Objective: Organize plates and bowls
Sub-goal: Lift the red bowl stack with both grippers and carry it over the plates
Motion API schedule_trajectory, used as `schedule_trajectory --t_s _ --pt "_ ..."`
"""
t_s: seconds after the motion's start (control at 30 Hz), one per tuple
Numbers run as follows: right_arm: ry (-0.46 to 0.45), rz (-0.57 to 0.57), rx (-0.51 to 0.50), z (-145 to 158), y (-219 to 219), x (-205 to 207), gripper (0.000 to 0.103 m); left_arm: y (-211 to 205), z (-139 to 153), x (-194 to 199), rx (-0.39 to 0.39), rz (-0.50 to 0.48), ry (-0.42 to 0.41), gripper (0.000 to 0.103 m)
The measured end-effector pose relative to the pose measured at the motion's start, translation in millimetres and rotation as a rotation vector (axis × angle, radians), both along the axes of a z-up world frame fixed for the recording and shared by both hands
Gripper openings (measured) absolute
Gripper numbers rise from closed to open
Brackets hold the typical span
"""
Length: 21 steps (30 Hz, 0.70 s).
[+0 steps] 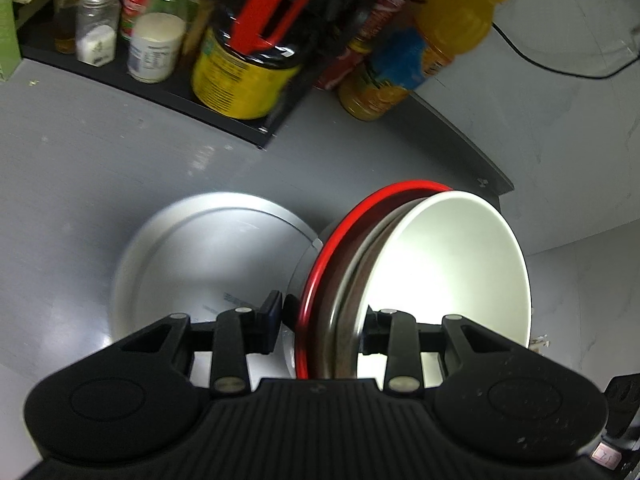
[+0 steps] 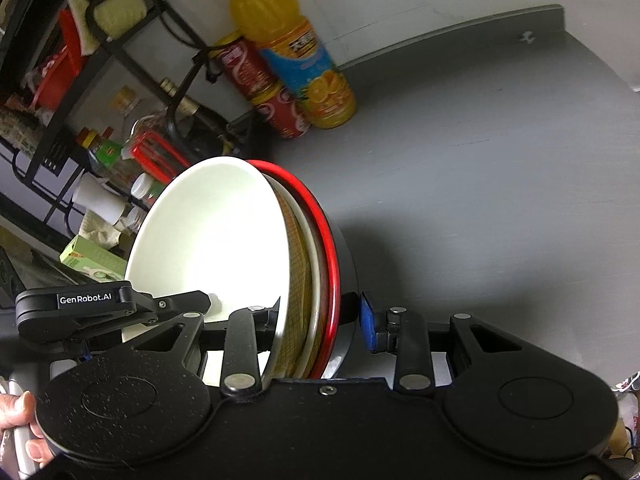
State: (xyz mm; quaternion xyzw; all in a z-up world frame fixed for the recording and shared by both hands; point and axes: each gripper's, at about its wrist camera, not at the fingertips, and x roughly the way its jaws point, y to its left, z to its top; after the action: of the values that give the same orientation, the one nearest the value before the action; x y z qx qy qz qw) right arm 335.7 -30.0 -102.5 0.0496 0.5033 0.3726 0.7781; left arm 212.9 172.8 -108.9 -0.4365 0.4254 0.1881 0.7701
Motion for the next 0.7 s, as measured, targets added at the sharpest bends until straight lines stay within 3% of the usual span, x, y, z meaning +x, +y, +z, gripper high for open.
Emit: schedule_trajectory --t_s 0.7 --pt "0.064 -0.045 -0.055 -27 57 -35 0.033 68 -34 -27 -0.041 -0.06 0.065 0.034"
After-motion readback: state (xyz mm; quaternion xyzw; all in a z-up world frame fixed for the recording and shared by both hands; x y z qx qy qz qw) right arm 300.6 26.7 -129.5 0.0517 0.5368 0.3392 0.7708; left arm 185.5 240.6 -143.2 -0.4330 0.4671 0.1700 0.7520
